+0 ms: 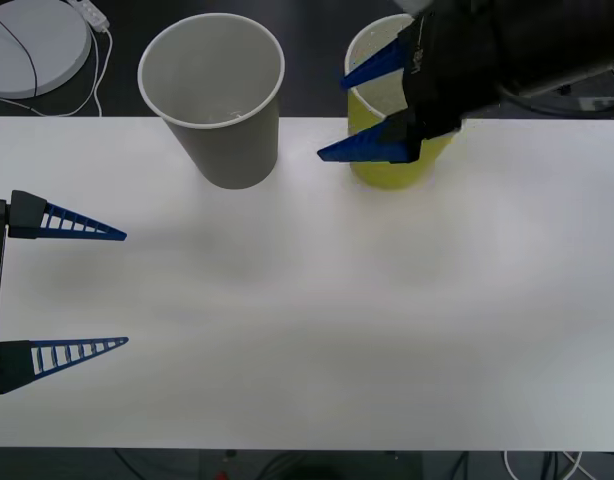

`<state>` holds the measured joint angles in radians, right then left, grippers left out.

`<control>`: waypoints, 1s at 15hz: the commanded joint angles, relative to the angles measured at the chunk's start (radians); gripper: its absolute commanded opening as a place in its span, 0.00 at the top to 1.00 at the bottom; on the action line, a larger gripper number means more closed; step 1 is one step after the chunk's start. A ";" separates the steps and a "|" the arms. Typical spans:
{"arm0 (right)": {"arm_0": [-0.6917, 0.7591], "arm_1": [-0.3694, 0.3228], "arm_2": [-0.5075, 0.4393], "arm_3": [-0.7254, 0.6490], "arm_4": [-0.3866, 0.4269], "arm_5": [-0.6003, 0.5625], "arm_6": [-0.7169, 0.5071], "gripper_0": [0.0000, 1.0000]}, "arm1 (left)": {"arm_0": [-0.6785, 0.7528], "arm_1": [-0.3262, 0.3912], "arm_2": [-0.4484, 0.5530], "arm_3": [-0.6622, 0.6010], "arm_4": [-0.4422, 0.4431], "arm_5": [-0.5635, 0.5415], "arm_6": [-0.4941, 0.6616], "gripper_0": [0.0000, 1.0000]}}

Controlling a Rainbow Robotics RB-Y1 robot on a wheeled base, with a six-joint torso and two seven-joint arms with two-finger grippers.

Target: Put the can into the green bin and the plastic bottle into the gray bin

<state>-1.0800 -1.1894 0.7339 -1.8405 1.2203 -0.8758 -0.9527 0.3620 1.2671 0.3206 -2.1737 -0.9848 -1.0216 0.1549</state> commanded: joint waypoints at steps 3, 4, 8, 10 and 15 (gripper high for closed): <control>0.206 -0.036 -0.123 -0.108 0.002 0.037 0.146 0.00 | 0.000 0.000 0.000 0.000 0.000 0.000 0.000 0.00; 0.258 -0.048 -0.156 -0.140 0.004 0.049 0.181 0.00 | 0.000 0.000 0.000 0.000 0.000 0.000 0.000 0.00; 0.445 -0.073 -0.297 -0.229 0.002 0.050 0.298 0.00 | 0.000 0.000 0.000 0.000 0.000 0.000 0.000 0.00; 0.543 -0.081 -0.366 -0.269 0.002 0.050 0.362 0.00 | 0.000 0.000 0.000 0.000 0.000 0.000 0.000 0.00; 0.795 -0.091 -0.556 -0.373 0.002 0.049 0.486 0.00 | 0.000 0.000 0.000 0.000 0.000 0.000 0.000 0.00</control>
<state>-0.3288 -1.2798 0.2129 -2.1943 1.2229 -0.8263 -0.4843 0.3620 1.2671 0.3206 -2.1736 -0.9848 -1.0216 0.1549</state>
